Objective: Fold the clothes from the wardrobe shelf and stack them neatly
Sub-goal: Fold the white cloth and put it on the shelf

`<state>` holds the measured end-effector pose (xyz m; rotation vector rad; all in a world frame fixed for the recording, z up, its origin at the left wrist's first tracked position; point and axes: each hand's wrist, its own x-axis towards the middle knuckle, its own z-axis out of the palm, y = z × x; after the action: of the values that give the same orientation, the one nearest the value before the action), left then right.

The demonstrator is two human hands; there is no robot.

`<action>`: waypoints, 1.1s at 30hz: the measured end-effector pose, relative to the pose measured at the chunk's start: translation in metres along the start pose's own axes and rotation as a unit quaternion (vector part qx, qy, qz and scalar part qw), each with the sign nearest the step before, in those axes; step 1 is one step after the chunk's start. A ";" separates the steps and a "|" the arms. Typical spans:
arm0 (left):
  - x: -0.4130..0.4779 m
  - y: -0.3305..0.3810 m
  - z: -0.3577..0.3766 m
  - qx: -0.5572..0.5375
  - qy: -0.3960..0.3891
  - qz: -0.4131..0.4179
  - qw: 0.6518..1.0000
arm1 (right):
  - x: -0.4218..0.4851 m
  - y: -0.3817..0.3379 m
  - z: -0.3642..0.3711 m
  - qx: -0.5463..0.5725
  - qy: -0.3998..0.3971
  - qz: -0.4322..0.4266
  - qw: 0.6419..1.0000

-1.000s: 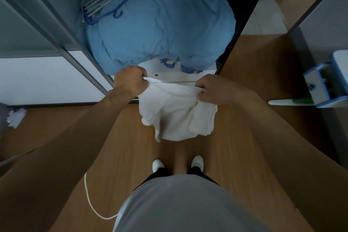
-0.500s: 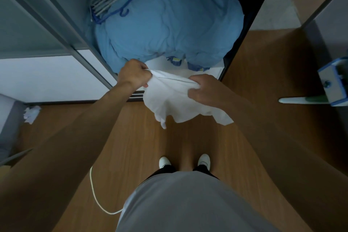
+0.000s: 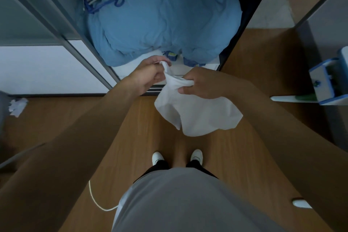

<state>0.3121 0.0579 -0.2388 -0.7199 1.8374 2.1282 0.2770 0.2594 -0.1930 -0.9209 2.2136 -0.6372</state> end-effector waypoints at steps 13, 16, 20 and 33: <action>-0.027 -0.049 0.022 -0.152 -0.159 -0.045 0.975 | -0.002 -0.019 -0.022 -0.026 0.117 0.017 0.993; -0.035 -0.050 0.015 0.012 -0.202 -0.029 0.979 | 0.002 -0.022 -0.031 -0.032 0.152 0.044 0.987; -0.035 -0.048 0.024 0.240 -0.178 -0.038 0.954 | 0.010 -0.024 -0.031 -0.012 0.191 0.065 0.979; -0.025 -0.047 0.029 -0.150 -0.072 -0.052 0.985 | -0.021 0.068 0.062 0.532 0.268 0.331 0.732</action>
<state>0.3502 0.0981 -0.2642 -0.6858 1.3930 2.3455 0.3030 0.3072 -0.2703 0.6984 1.8566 -1.6452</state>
